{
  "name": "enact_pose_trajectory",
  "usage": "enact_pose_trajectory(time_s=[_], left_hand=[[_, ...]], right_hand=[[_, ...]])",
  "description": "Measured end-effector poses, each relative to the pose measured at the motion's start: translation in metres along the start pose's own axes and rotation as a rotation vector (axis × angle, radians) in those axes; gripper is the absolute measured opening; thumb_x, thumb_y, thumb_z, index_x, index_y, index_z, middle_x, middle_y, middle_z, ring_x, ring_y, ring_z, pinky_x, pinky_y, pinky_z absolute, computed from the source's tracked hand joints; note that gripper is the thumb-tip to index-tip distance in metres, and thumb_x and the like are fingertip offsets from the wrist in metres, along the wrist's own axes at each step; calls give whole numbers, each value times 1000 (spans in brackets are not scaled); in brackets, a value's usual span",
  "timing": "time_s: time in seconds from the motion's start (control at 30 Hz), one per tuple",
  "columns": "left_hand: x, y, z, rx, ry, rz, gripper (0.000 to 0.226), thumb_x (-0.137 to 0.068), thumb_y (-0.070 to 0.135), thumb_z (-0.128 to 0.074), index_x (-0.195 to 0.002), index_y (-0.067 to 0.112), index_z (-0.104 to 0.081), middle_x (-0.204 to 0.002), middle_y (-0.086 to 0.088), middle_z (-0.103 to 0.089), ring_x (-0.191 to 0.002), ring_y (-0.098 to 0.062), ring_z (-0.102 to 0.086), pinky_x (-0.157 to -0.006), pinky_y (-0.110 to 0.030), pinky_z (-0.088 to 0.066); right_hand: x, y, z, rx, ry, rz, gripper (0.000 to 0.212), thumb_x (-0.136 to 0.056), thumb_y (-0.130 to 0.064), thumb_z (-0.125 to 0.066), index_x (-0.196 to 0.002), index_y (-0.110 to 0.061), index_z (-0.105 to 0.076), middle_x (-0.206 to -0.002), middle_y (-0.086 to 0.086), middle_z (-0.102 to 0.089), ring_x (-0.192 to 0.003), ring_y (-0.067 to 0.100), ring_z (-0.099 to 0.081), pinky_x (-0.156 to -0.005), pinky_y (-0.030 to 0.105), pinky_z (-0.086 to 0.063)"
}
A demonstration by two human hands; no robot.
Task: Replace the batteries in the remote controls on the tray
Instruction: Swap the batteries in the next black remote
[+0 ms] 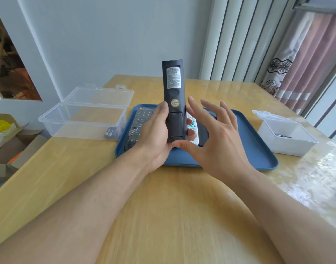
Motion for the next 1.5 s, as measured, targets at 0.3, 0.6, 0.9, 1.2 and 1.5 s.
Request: enact_pose_trajectory(time_s=[0.3, 0.6, 0.9, 1.2, 1.5], left_hand=[[-3, -9, 6, -60, 2, 49, 52, -110, 47, -30, -132, 13, -63, -101, -9, -67, -71, -20, -66, -71, -35, -54], [0, 1, 0, 24, -1, -24, 36, -111, 33, -34, -138, 24, -56, -120, -10, -72, -94, -21, -71, -84, -39, -58], [4, 51, 41, -465, 336, -297, 60, -91, 20, -72, -144, 40, -53, -105, 10, -65, -89, -6, -68, -81, -30, -57], [5, 36, 38, -554, 336, -208, 64, -84, -2, -70, -140, 27, -60, -116, 11, -66, -82, 2, -64, -56, -6, -47], [15, 53, 23, -1353, 357, -324, 27, -94, 12, -52, -113, 6, -69, -108, -16, -71, -88, -30, -55, -80, -45, -55]], right_hand=[[1, -3, -8, 124, -18, 78, 84, -83, -58, -70, -152, -19, -41, -118, -7, -72, -142, 14, -42, -123, 51, -17], [-1, 3, -12, 133, -39, 70, 52, -88, -46, -69, -135, -23, -62, -116, -9, -72, -140, 20, -43, -123, 48, -20], [0, 20, -25, 109, -149, -48, 46, -92, -47, -66, -135, -29, -62, -133, -15, -63, -138, 14, -39, -120, 42, -24], [-12, 0, -56, 163, -289, -27, 66, -95, -45, -61, -154, -29, -37, -143, -6, -57, -139, 15, -40, -125, 39, -10], [2, 26, -73, 351, -508, -133, 67, -98, -66, -34, -156, -35, -28, -166, -9, -19, -154, 21, -9, -125, 47, 4]])
Point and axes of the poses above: each hand's wrist, its own x-axis away from the middle knuckle, its own z-axis out of the back of the hand, y = z × x, the point moved 10 cm from there along -x, towards the middle knuckle
